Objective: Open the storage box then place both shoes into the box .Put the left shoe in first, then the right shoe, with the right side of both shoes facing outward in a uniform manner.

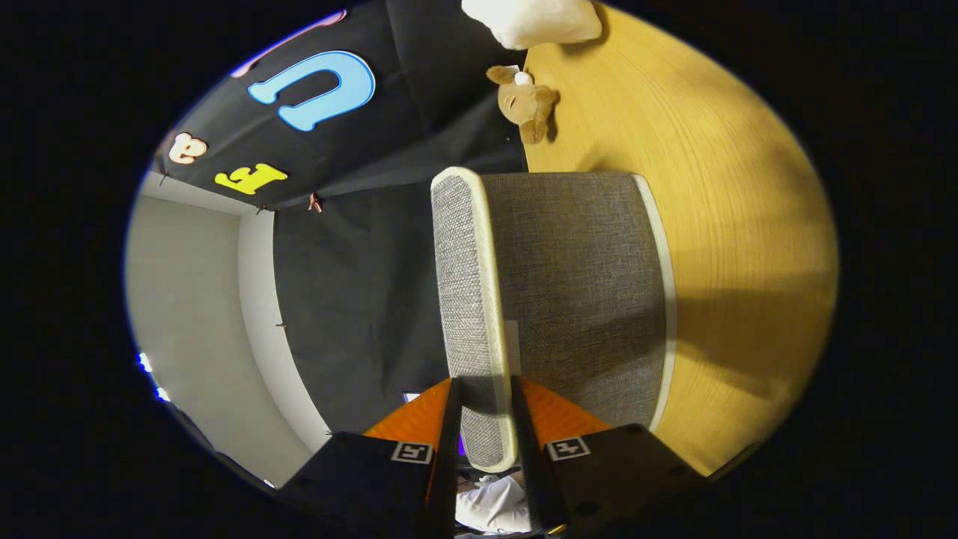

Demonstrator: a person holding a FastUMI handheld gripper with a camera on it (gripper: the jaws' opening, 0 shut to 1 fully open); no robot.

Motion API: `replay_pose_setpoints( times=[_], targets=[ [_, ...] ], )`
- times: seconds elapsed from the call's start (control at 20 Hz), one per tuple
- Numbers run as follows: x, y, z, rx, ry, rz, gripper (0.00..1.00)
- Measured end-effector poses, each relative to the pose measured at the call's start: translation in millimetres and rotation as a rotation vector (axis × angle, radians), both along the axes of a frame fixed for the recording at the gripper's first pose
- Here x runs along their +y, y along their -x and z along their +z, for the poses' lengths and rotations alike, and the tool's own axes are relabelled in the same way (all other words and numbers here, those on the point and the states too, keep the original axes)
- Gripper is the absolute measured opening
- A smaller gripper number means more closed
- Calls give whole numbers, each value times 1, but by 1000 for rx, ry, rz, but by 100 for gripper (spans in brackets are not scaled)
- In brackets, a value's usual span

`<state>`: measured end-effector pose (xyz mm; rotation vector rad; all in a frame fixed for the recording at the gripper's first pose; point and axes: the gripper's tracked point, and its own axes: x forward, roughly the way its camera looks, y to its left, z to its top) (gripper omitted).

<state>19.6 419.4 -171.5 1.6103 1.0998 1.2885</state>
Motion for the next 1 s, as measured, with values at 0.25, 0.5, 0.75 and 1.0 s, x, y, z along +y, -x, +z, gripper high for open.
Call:
replay_pose_setpoints(
  times=[0.25,0.5,0.75,1.0],
  targets=[
    [-6,-4,9,-132,58,-94,5],
    [-17,-8,53,-181,70,-190,5],
    [-11,-10,111,-227,72,-255,5],
    [18,-6,165,-333,111,-282,5]
  ],
)
